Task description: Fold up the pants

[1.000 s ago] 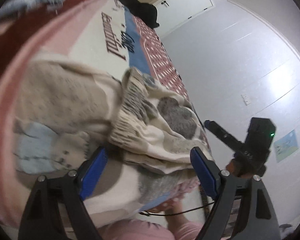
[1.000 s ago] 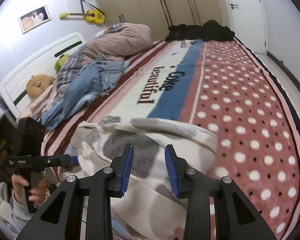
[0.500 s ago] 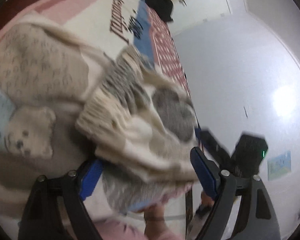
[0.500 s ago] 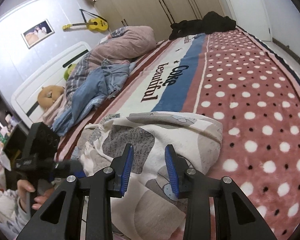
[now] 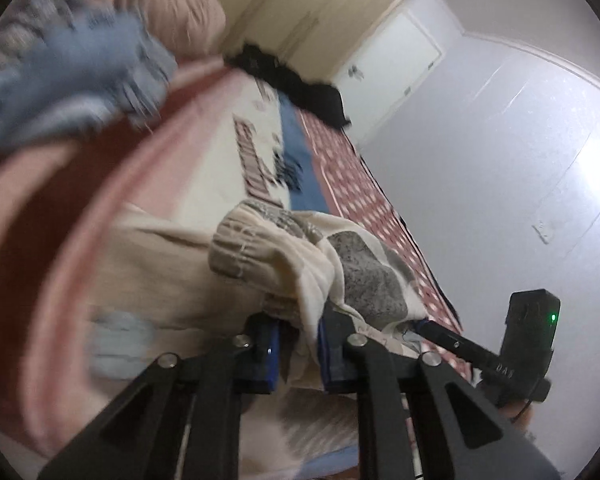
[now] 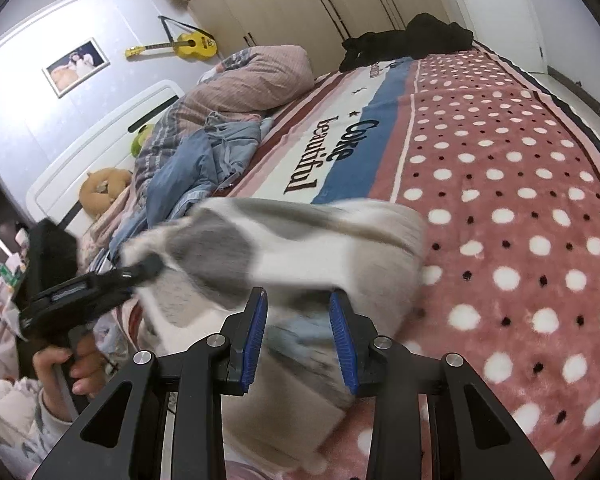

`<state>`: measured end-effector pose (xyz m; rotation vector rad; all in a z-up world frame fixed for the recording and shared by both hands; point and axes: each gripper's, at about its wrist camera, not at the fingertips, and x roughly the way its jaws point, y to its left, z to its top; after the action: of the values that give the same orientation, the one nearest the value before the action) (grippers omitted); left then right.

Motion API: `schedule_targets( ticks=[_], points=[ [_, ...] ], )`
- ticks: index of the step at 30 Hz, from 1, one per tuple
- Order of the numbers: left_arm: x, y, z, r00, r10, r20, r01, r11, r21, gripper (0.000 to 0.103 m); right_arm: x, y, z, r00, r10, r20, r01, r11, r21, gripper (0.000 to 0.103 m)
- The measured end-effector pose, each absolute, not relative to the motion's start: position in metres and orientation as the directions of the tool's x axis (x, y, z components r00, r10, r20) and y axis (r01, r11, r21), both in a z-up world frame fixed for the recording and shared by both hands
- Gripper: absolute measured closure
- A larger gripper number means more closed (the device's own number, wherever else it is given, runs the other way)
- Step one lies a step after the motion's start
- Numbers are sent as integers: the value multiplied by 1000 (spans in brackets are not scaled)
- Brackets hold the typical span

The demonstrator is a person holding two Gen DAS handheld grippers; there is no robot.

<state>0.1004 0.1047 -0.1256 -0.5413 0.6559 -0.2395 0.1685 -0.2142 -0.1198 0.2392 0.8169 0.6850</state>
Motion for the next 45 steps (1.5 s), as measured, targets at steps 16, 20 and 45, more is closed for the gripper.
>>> schedule_targets(
  ticks=[16,20,45],
  points=[
    [49,147,-147,809,-236,-538,-8,911,-413,32,173,-162,-133,488,527,-696,-499,822,273,68],
    [74,169,-118,803,-315,-505,79,897,-435,20,174,-162,-133,481,531,-698,-494,821,284,67],
    [106,122,-115,839,-155,-522,61,979,-194,86,176,-159,-132,448,582,-679,-516,788,335,63]
  ],
)
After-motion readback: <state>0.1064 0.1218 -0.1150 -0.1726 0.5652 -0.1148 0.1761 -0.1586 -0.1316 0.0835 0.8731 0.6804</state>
